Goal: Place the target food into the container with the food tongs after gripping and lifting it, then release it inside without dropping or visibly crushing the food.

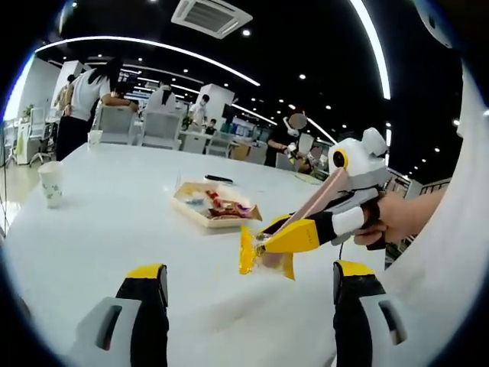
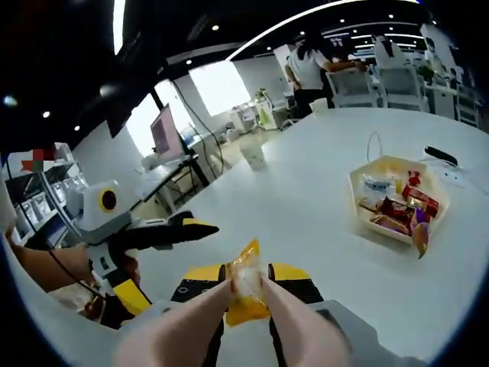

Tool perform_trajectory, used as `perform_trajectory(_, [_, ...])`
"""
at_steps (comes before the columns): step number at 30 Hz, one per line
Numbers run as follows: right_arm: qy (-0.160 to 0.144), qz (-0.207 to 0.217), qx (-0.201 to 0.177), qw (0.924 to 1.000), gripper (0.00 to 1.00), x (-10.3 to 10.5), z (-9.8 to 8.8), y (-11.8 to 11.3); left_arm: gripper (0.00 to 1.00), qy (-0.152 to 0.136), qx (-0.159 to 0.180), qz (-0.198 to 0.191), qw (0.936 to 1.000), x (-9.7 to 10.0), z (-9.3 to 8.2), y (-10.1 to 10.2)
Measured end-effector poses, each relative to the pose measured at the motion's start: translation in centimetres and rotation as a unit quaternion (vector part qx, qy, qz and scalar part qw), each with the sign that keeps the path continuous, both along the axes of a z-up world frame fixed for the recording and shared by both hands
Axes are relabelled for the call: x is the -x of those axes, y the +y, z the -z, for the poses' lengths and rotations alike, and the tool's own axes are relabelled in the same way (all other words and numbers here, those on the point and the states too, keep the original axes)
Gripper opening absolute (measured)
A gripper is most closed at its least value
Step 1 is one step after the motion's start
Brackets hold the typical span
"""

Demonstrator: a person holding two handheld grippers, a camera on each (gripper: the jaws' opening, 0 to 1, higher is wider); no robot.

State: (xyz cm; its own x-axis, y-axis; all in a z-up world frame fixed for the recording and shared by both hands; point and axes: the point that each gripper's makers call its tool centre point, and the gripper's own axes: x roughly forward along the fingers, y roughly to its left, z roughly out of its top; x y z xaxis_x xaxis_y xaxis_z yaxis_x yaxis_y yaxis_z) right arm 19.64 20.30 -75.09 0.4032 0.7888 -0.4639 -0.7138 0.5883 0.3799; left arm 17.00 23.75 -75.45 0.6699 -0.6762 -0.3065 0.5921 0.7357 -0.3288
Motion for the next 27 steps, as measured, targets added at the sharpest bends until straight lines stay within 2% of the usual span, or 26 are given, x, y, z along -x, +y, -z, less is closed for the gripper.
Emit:
perform_trajectory(8, [-0.012, 0.003, 0.0, 0.9999, 0.21, -0.5, -1.1, -0.3, 0.89, -0.005, 0.001, -0.001, 1.0, 0.1, -0.1, -0.4])
perform_trajectory(19, [-0.047, 0.006, 0.004, 0.9989, 0.22, -1.7, -3.4, -1.0, 0.89, -0.012, 0.008, -0.007, 0.9999, -0.2, -0.6, -0.5])
perform_trajectory(21, [-0.049, 0.007, 0.004, 0.9988, 0.22, -1.8, -3.5, -1.1, 0.9, -0.013, 0.008, -0.008, 0.9999, -0.3, -0.6, -0.5])
perform_trajectory(23, [-0.028, 0.025, -0.023, 0.999, 0.22, -2.1, -3.9, -1.3, 0.9, -0.013, 0.01, -0.006, 0.9998, -0.2, -0.7, -0.8])
perform_trajectory(26, [-0.056, 0.016, 0.005, 0.9983, 0.22, -2.2, -4.1, -1.6, 0.9, -0.014, 0.013, -0.004, 0.9998, -0.2, -0.9, -1.1])
perform_trajectory(27, [-0.053, 0.016, 0.002, 0.9985, 0.22, -2.1, -4.2, -1.6, 0.9, -0.015, 0.014, -0.004, 0.9998, -0.2, -0.9, -1.1])
